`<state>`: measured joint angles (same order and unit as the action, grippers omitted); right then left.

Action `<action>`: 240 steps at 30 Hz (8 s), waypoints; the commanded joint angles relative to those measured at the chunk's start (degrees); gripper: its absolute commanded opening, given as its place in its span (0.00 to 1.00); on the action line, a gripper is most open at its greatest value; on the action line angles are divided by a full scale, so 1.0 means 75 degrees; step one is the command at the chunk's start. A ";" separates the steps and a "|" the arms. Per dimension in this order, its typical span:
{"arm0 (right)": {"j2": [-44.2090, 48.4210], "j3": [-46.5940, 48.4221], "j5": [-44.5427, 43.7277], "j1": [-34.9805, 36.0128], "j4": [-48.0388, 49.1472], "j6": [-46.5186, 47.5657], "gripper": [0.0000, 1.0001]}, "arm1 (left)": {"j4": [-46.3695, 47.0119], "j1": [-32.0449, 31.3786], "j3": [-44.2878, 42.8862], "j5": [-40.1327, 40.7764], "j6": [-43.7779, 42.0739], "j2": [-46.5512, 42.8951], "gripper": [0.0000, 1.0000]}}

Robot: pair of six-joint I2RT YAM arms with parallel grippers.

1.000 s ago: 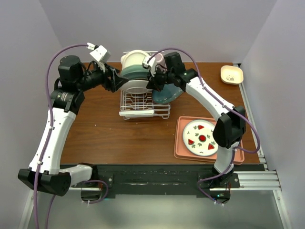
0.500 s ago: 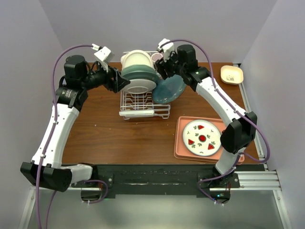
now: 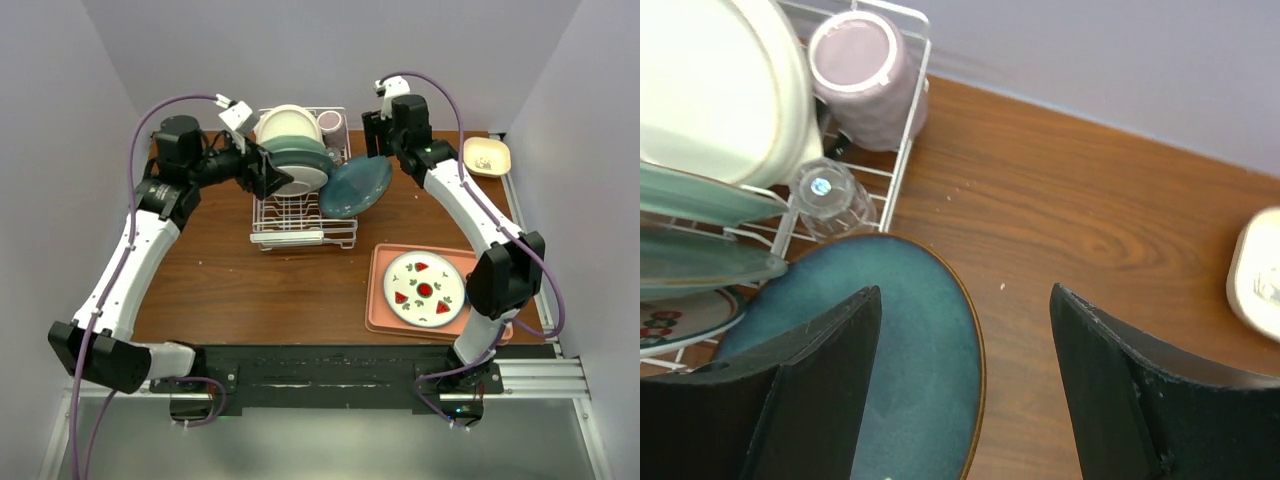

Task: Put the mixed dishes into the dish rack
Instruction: Grab a plate with the left arm, then pass the plate from the left arm to the right

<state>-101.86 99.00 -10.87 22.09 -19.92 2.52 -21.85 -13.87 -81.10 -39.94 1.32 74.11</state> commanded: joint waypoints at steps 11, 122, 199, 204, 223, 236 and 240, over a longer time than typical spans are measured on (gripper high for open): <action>0.0867 -0.1071 -0.0298 -0.0425 -0.0812 -0.2726 0.73 | 0.1166 -0.1770 -0.0390 0.1235 -0.0024 0.1228 1.00; 0.2625 -0.1106 -0.0378 -0.1468 -0.0273 -0.4919 0.99 | -0.1036 -0.1750 -0.3659 -0.1374 -0.2753 0.1932 0.00; 0.1875 -0.1411 0.1809 -0.1468 0.0124 -0.4628 0.98 | -0.6111 -0.0131 -0.4198 -0.1413 -0.7758 0.3419 0.00; 0.1664 -0.1306 0.5006 -0.1352 0.1518 -0.2789 0.94 | -0.6450 -0.0131 -0.4667 -0.1541 -0.7875 0.3725 0.00; 0.0774 0.0076 0.8996 0.0993 -0.0410 0.2672 0.98 | -0.6263 -0.0131 -0.3812 -0.2115 -0.7735 0.2847 0.00; -0.0645 0.1811 0.9289 0.1145 -0.2277 0.3577 0.68 | -0.6122 -0.0143 -0.3331 -0.2514 -0.7817 0.2236 0.00; -0.0761 0.2044 0.9582 0.1156 -0.2557 0.3729 0.59 | -0.6134 -0.0143 -0.3331 -0.2561 -0.7829 0.2225 0.00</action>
<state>-107.63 109.78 57.32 30.39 -35.73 27.86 -72.82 -15.33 -105.10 -52.12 -54.72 94.52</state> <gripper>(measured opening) 0.613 0.100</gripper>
